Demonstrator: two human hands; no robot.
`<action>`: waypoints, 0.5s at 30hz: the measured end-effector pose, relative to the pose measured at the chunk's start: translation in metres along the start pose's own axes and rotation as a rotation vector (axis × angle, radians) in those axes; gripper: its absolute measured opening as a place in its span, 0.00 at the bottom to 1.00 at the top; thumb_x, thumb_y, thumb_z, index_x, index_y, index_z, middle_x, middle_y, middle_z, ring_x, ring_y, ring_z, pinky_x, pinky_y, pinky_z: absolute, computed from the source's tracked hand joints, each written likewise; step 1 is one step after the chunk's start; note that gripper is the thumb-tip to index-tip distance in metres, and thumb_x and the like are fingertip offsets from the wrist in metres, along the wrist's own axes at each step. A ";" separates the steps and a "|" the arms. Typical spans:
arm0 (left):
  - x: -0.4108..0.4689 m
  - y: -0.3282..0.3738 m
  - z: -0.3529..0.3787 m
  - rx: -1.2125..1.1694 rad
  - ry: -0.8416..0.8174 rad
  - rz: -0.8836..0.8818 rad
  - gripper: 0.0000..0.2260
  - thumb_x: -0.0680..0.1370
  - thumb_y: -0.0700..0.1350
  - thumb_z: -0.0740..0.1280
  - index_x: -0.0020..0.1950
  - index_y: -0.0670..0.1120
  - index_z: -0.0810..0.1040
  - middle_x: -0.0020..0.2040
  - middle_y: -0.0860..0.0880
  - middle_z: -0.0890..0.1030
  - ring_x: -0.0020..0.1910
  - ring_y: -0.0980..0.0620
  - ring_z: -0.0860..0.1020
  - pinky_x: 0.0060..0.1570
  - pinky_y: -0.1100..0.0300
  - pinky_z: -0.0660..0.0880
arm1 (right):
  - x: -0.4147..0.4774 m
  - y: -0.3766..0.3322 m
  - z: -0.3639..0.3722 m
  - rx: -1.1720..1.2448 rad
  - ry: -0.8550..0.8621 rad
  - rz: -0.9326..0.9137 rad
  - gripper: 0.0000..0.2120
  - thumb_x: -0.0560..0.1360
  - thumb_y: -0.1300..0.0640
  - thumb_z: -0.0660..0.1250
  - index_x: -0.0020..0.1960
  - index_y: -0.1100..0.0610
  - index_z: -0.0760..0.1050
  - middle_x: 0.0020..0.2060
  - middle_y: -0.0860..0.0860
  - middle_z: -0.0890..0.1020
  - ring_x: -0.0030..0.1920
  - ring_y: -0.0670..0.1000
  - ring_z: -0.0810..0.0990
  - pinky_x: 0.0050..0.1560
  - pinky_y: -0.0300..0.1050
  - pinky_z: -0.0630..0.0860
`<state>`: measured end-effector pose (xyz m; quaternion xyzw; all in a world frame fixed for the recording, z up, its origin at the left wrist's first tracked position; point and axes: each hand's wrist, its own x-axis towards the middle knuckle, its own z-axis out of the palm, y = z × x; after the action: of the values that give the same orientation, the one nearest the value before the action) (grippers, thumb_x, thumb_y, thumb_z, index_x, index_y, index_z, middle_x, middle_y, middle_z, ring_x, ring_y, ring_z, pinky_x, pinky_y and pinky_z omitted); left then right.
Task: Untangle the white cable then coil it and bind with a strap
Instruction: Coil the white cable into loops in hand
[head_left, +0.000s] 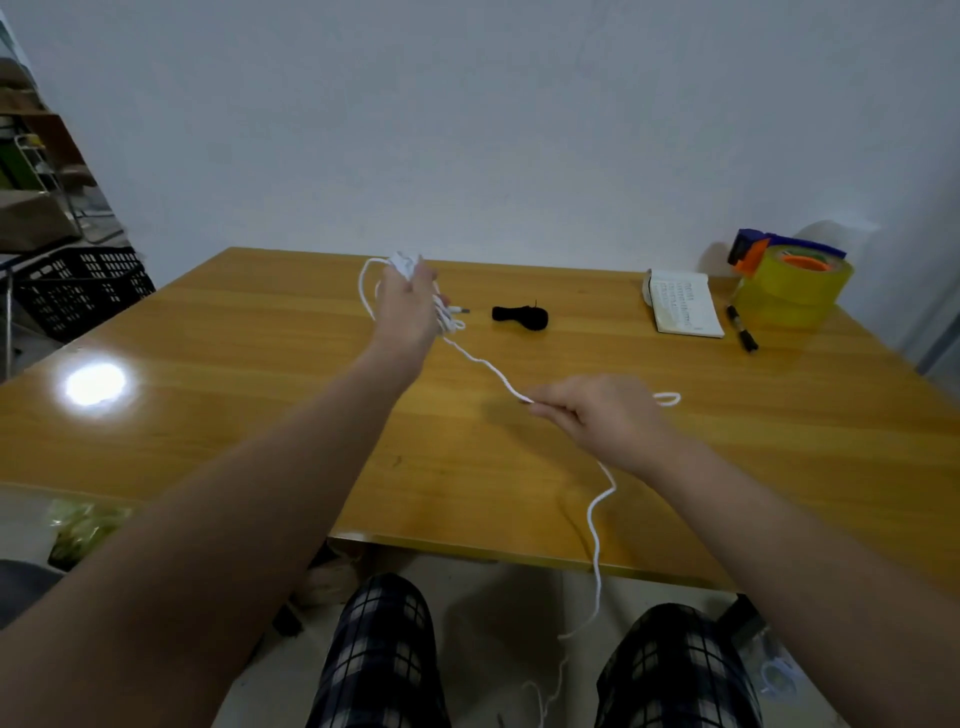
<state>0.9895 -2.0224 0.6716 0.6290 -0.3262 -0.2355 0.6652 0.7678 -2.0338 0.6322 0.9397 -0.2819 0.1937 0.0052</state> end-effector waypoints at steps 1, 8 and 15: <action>-0.005 -0.001 0.006 0.036 -0.040 0.016 0.09 0.82 0.45 0.57 0.55 0.40 0.70 0.39 0.45 0.75 0.31 0.53 0.75 0.22 0.67 0.70 | 0.005 -0.001 -0.001 0.003 0.032 -0.066 0.17 0.77 0.43 0.55 0.56 0.46 0.80 0.44 0.48 0.84 0.46 0.54 0.82 0.35 0.44 0.71; -0.026 0.005 0.023 0.041 -0.313 -0.045 0.15 0.82 0.44 0.57 0.66 0.39 0.66 0.43 0.47 0.79 0.41 0.52 0.80 0.43 0.53 0.78 | 0.029 -0.008 -0.021 -0.059 0.008 -0.334 0.17 0.75 0.50 0.54 0.47 0.51 0.82 0.39 0.51 0.76 0.40 0.55 0.74 0.40 0.46 0.62; -0.053 0.009 0.034 -0.031 -0.658 -0.042 0.09 0.76 0.37 0.59 0.36 0.44 0.72 0.29 0.48 0.73 0.28 0.53 0.72 0.31 0.60 0.67 | 0.041 -0.005 -0.052 0.106 -0.024 -0.229 0.14 0.74 0.53 0.58 0.49 0.55 0.82 0.44 0.46 0.77 0.45 0.49 0.65 0.49 0.44 0.56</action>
<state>0.9275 -2.0062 0.6732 0.5157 -0.5070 -0.4448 0.5284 0.7832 -2.0447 0.6958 0.9669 -0.1620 0.1953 -0.0257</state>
